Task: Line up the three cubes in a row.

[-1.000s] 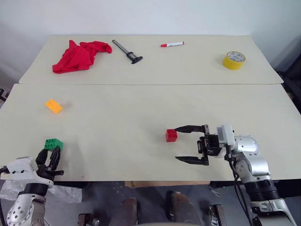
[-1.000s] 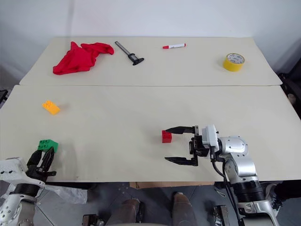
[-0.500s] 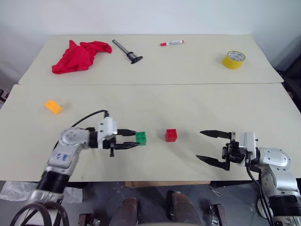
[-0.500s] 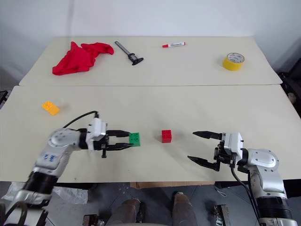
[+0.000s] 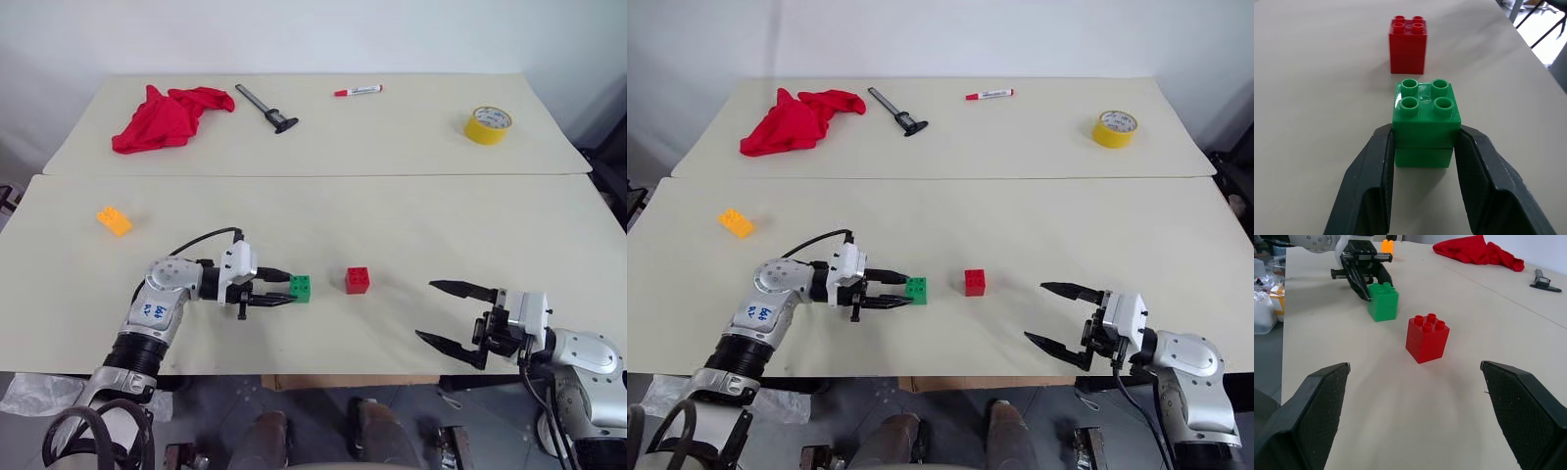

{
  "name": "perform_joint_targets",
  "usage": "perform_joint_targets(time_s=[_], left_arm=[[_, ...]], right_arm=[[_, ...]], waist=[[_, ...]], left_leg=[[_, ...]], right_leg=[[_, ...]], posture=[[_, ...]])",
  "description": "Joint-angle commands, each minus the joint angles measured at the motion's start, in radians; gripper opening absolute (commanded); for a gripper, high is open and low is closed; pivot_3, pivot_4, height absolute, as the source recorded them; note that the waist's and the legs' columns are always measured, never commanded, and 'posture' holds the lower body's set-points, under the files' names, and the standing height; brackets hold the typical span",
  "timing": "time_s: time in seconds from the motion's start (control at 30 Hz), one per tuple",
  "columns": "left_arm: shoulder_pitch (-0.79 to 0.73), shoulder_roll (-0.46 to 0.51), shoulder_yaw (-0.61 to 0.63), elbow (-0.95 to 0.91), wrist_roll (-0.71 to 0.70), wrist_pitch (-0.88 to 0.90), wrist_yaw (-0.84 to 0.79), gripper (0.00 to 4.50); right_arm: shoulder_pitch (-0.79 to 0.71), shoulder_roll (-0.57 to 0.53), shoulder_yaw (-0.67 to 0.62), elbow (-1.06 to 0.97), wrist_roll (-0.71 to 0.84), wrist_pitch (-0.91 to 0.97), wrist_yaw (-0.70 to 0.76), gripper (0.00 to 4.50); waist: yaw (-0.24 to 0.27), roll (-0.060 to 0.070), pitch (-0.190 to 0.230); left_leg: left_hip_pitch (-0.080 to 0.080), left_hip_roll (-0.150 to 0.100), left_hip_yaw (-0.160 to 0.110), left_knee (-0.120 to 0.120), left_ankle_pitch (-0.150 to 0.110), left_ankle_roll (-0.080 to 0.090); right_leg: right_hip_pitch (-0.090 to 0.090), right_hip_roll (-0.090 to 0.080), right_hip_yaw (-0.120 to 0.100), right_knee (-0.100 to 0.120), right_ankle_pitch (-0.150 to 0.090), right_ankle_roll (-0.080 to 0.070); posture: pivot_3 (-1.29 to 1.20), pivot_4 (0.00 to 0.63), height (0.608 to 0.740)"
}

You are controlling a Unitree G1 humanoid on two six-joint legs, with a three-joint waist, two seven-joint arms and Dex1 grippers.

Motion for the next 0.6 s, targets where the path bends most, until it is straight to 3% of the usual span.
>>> perform_joint_targets(time_s=[0.03, 0.13, 0.3, 0.47, 0.6], left_arm=[[-0.024, -0.003, 0.019, 0.042, 0.007, -0.027, -0.015, 1.43], [-0.035, -0.007, 0.015, 0.079, -0.001, -0.039, -0.050, 1.43], [-0.062, -0.037, 0.053, 0.144, -0.005, -0.077, -0.024, 2.97], [0.058, -0.020, 0.198, -0.011, -0.098, -0.087, 0.058, 4.44], [0.335, 0.025, 0.356, -0.318, -0.164, -0.010, 0.188, 4.44]], right_arm=[[0.010, 0.001, -0.009, -0.038, 0.019, -0.009, -0.004, 4.50], [0.015, 0.002, -0.004, -0.044, 0.022, -0.003, -0.001, 4.50], [0.017, 0.003, 0.005, -0.048, 0.029, 0.003, 0.005, 4.50], [-0.019, 0.020, 0.039, -0.072, 0.047, 0.025, 0.007, 4.50], [-0.071, 0.048, 0.084, -0.084, 0.064, 0.060, 0.000, 4.50]], waist=[[0.001, 0.000, 0.000], [0.002, 0.000, 0.000], [0.002, 0.000, 0.000], [-0.010, -0.001, 0.000], [-0.024, -0.001, 0.000]], left_leg=[[0.000, 0.000, 0.000, 0.000, 0.000, 0.000], [0.000, 0.000, 0.000, 0.000, 0.000, 0.000], [0.000, 0.000, 0.000, 0.000, 0.000, 0.000], [0.000, 0.001, 0.000, 0.000, 0.000, 0.000], [0.000, 0.004, 0.000, -0.001, 0.000, -0.002]], right_leg=[[0.000, 0.000, 0.000, 0.000, 0.000, 0.000], [0.000, 0.000, 0.000, 0.000, 0.000, 0.000], [0.000, 0.001, 0.000, 0.001, 0.000, 0.000], [-0.001, 0.000, 0.000, 0.002, 0.000, 0.000], [-0.001, 0.000, 0.001, 0.002, 0.000, 0.000]], posture=[[0.00, 0.150, 0.740], [0.00, 0.150, 0.740], [0.00, 0.150, 0.740], [0.00, 0.150, 0.740], [0.00, 0.150, 0.740]])
